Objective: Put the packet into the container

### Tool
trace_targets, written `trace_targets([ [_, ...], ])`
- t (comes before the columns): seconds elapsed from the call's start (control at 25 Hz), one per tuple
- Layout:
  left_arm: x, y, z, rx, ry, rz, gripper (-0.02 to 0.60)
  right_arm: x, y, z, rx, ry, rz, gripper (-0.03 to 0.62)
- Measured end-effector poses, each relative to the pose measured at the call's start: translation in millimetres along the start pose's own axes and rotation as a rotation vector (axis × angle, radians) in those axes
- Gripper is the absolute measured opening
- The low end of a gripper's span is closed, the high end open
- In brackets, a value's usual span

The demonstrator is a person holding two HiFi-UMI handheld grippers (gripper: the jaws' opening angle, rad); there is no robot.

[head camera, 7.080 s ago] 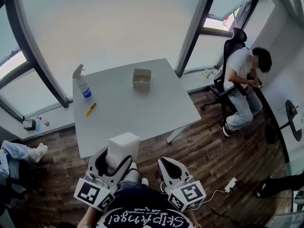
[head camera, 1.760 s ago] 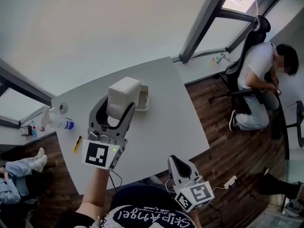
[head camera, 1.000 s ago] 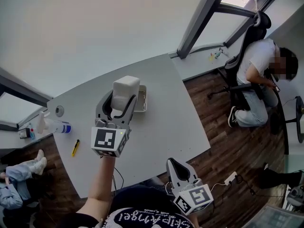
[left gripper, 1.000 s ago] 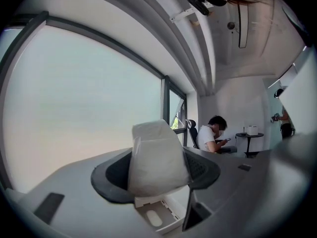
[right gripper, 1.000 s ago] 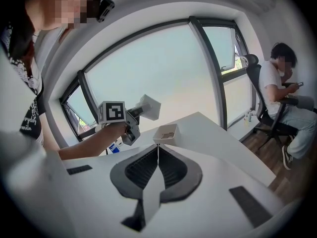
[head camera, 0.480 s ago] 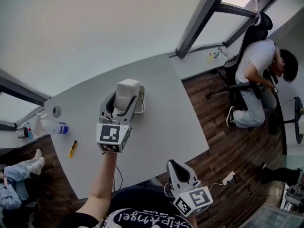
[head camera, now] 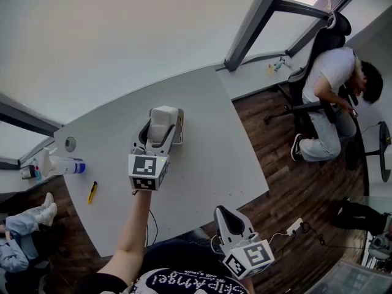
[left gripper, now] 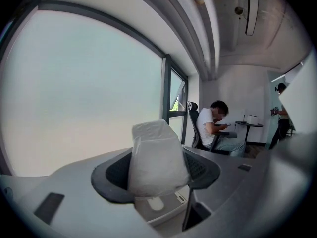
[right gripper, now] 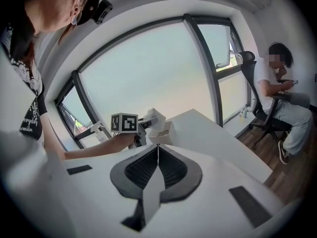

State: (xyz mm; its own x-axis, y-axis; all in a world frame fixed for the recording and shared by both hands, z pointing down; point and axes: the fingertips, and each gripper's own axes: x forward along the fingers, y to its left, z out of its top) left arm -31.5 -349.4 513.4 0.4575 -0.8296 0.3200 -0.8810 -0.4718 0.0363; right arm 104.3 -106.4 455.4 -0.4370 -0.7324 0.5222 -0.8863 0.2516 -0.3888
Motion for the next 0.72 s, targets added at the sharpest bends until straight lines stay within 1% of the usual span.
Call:
trace_targets([
  [0.4,12.2,3.1,-27.2,-0.011,0.081,0.017,0.278,0.7,-0.8,-1.9,0.008,0.012,-0.002,0.015],
  [0.56,16.2,4.6,-36.0,-0.029,0.103,0.014,0.278,2.3,-0.9,-2.7,0.009,0.012,-0.001,0.015],
  [0.72,19.4,3.0,-40.6,-0.010,0.130,0.009,0.278,3.1,-1.3,-5.1,0.011,0.019,0.005,0.015],
])
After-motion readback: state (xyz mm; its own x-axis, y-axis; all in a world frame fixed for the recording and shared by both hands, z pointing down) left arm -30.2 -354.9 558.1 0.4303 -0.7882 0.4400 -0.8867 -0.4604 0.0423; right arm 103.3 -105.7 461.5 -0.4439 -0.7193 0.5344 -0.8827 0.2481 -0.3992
